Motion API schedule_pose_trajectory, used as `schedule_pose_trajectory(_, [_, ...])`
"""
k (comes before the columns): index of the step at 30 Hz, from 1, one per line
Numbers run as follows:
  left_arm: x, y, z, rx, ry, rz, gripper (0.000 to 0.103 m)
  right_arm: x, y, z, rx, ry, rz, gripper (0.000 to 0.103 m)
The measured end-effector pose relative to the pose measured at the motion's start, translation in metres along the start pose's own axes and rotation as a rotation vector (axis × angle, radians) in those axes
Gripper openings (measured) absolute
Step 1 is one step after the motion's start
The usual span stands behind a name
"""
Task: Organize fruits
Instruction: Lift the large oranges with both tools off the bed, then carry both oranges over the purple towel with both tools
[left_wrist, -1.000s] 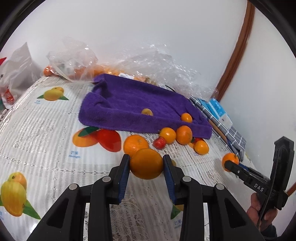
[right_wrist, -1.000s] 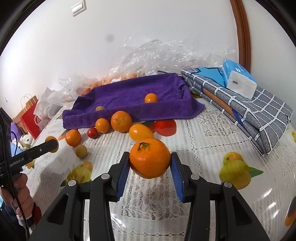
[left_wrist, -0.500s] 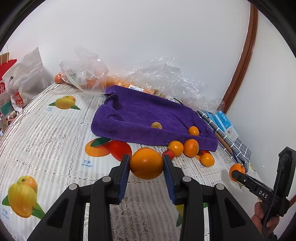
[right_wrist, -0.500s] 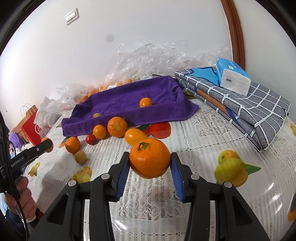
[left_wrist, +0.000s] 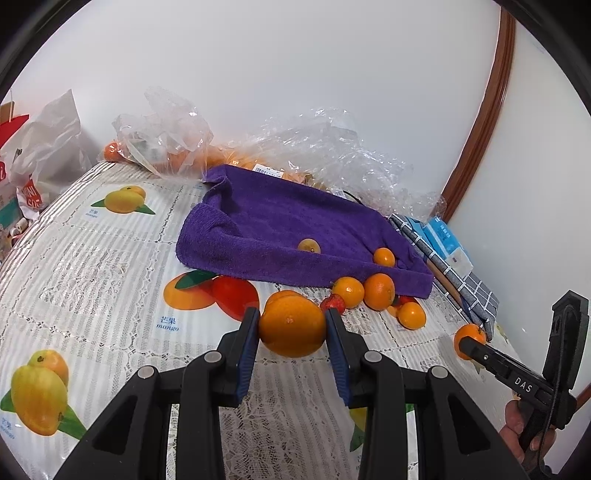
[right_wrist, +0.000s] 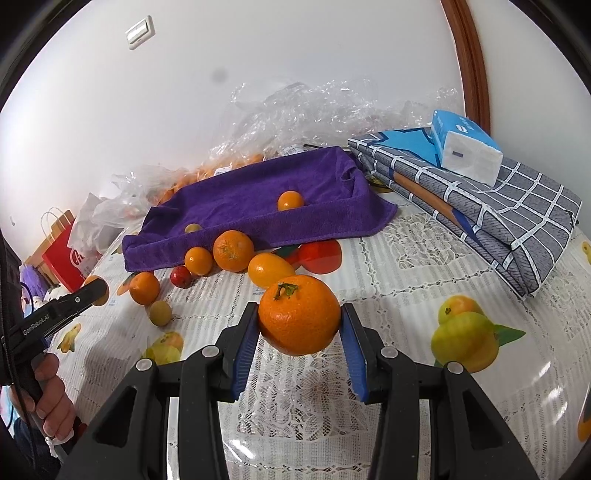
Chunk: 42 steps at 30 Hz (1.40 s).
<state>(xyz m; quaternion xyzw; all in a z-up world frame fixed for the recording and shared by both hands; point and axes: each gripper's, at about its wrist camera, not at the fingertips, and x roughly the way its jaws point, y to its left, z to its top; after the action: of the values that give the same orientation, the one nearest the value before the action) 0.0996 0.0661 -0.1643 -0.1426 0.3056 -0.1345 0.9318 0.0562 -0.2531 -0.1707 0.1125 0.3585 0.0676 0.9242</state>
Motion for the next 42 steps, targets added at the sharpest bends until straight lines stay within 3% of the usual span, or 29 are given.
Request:
schedule_pose_trajectory(18, [0.004, 0.006, 0.0, -0.019, 0.013, 0.002, 0.034, 0.003, -0.002, 0.0, 0.009, 0.01, 0.013, 0.043])
schedule_pose_trajectory(24, [-0.002, -0.005, 0.0, 0.031, -0.002, -0.005, 0.034, -0.003, -0.001, 0.001, 0.006, -0.018, -0.026, 0.043])
schedule_pose_trajectory(27, [-0.005, -0.004, 0.003, 0.001, 0.009, -0.009, 0.034, -0.005, 0.005, 0.005, -0.026, -0.016, -0.037, 0.043])
schedule_pose_trajectory(31, [-0.012, -0.004, 0.021, -0.035, -0.01, -0.031, 0.034, -0.011, 0.015, 0.018, -0.059, -0.032, -0.008, 0.043])
schedule_pose_trajectory(35, [-0.017, -0.011, 0.05, -0.005, -0.05, 0.004, 0.034, -0.013, 0.03, 0.043, -0.109, -0.067, 0.008, 0.043])
schedule_pose_trajectory(42, [0.008, -0.009, 0.092, -0.023, -0.075, 0.026, 0.034, -0.001, 0.043, 0.096, -0.122, -0.155, 0.039, 0.043])
